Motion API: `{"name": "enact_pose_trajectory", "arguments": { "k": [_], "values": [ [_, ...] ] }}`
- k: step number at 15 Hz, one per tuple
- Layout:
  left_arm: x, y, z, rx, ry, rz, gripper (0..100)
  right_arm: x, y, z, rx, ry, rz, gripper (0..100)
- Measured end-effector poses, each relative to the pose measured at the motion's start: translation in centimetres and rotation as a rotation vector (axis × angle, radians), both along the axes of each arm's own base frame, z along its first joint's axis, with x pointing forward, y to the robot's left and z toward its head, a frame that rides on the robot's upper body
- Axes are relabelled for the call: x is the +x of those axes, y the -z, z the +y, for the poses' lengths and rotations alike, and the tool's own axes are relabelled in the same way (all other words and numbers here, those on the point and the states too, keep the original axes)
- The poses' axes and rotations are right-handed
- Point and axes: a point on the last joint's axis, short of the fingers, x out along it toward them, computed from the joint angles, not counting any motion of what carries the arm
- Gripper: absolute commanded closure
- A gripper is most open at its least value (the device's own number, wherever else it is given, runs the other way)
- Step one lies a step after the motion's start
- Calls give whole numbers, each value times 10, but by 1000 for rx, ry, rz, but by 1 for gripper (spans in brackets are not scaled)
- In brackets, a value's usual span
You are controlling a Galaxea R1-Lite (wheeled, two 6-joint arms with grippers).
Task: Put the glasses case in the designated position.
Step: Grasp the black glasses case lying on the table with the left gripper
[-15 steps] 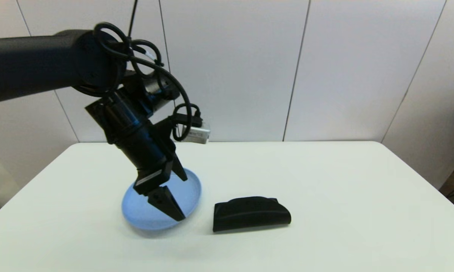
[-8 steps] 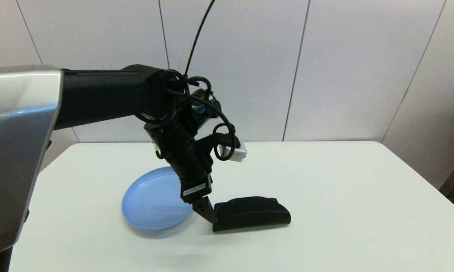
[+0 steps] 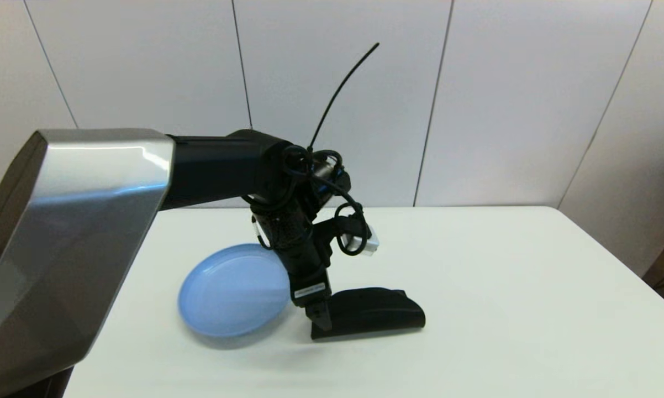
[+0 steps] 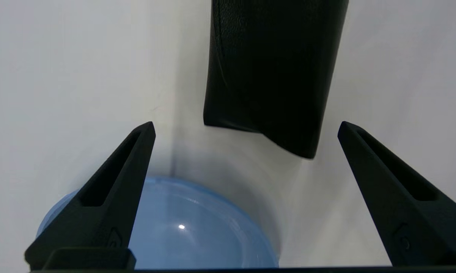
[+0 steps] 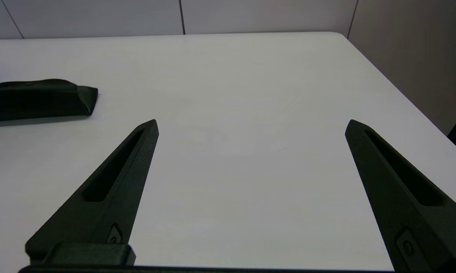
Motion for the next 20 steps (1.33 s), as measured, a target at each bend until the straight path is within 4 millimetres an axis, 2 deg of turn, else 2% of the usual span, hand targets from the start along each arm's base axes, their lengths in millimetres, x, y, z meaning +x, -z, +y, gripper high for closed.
{"name": "enact_pose_trajectory", "arguments": {
  "k": [5,8,20],
  "values": [
    [-16,4,-20,4,54,10,0,0,0,0,0,-1,0,0],
    [-19,4,-24,4,66,11,0,0,0,0,0,-1,0,0],
    [-2,32,-35,-12,23,4,0,0,0,0,0,0,0,0]
  ]
}}
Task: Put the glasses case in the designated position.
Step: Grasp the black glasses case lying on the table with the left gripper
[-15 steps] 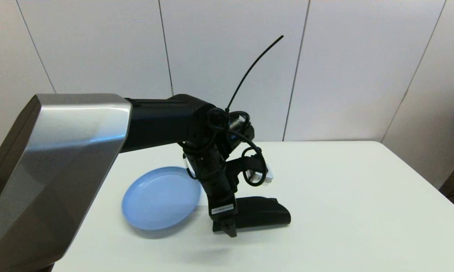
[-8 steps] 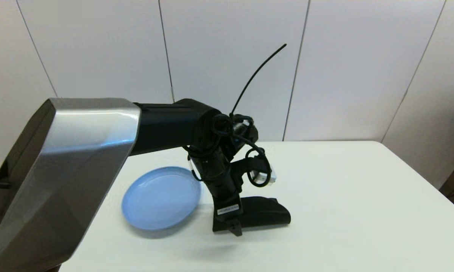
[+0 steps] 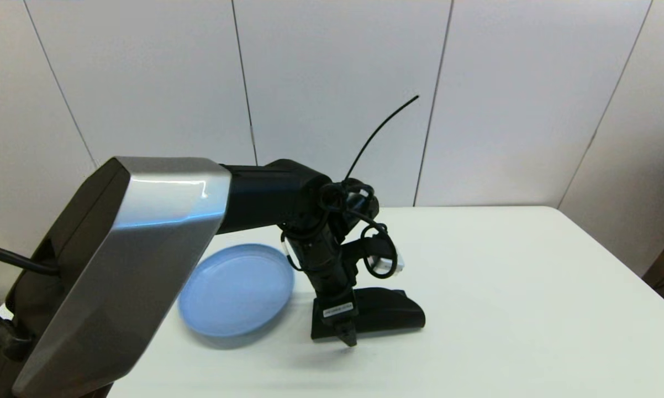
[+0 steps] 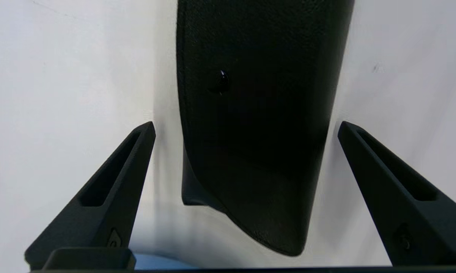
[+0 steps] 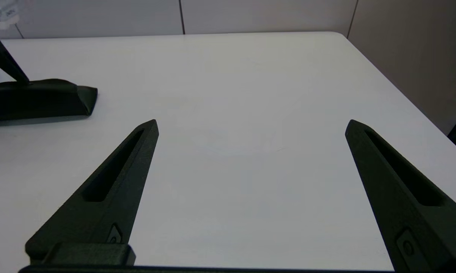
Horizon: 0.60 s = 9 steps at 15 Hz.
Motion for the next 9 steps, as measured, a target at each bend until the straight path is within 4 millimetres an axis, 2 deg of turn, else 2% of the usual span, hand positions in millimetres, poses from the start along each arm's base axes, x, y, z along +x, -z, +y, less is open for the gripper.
{"name": "enact_pose_trajectory", "arguments": {
  "k": [4,5,9],
  "values": [
    [3,7,0,10,-6,11,0,0,0,0,0,-1,0,0],
    [4,8,0,11,-9,13,100,0,0,0,0,-1,0,0],
    [7,9,3,9,-18,11,100,0,0,0,0,-1,0,0]
  ]
}}
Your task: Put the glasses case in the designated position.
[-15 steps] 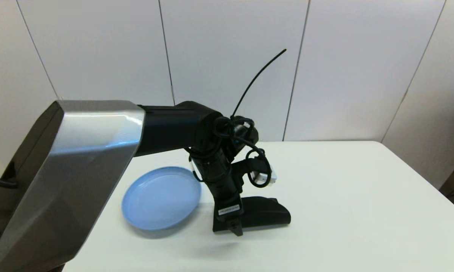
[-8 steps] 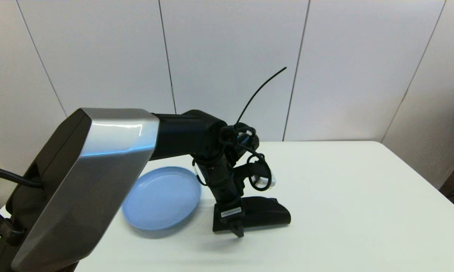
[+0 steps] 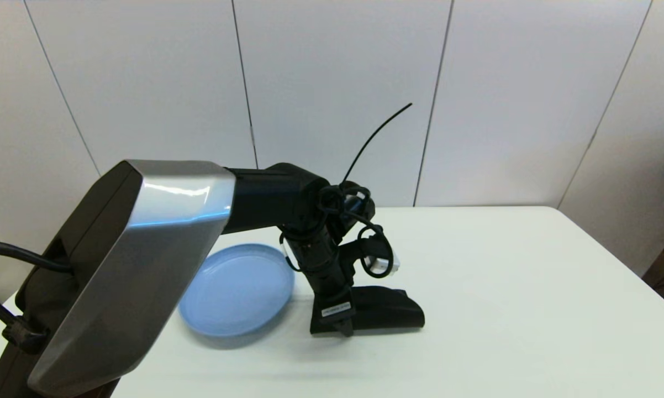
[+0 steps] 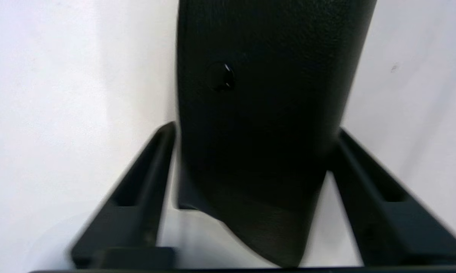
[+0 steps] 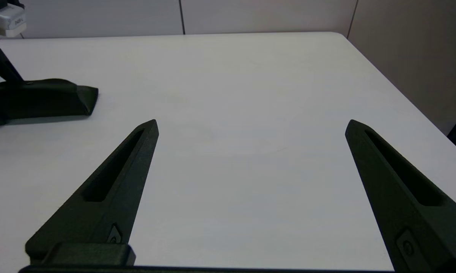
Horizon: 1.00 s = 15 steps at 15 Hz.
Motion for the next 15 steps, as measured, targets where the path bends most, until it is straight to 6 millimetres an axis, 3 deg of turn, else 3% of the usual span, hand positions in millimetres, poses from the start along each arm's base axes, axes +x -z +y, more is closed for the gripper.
{"name": "enact_pose_trajectory", "arguments": {
  "k": [9,15],
  "values": [
    [8,-4,8,-14,-27,-17,100,0,0,0,0,0,0,0],
    [17,-42,30,-105,-74,-120,100,0,0,0,0,0,0,0]
  ]
}}
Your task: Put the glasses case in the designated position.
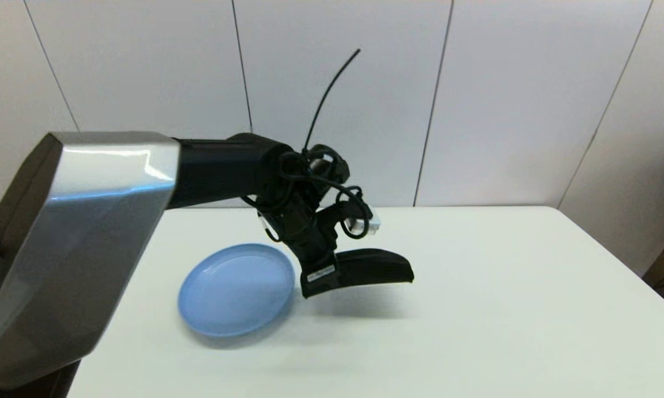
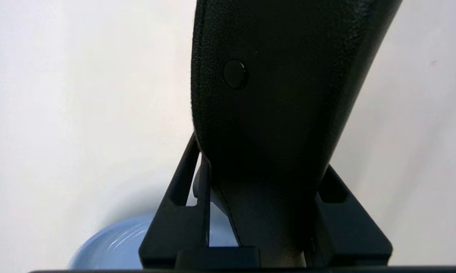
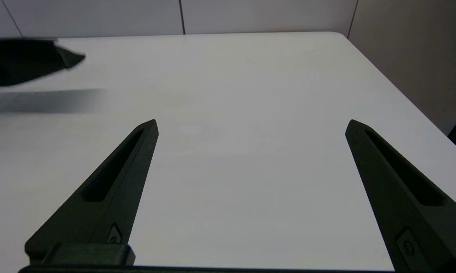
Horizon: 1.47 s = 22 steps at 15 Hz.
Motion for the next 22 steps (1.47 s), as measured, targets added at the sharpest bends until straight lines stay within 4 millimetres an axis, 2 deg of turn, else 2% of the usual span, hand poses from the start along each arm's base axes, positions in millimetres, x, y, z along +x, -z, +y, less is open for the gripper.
{"name": "enact_pose_trajectory", "arguments": {
  "k": [5,8,10,13,16,19,22],
  "values": [
    [20,-38,45,-97,-101,-114,100,0,0,0,0,1,0,0],
    [42,-50,79,-133,-167,-205,100,0,0,0,0,0,0,0],
    [60,-54,108,-147,-183,-276,100,0,0,0,0,0,0,0],
    [79,-50,152,-95,-177,-330,100,0,0,0,0,0,0,0],
    [89,-42,183,-34,-165,-353,100,0,0,0,0,1,0,0],
    [95,-33,201,25,-110,-362,100,0,0,0,0,0,0,0],
    [99,-25,205,34,-106,-347,100,0,0,0,0,0,0,0]
  ]
}}
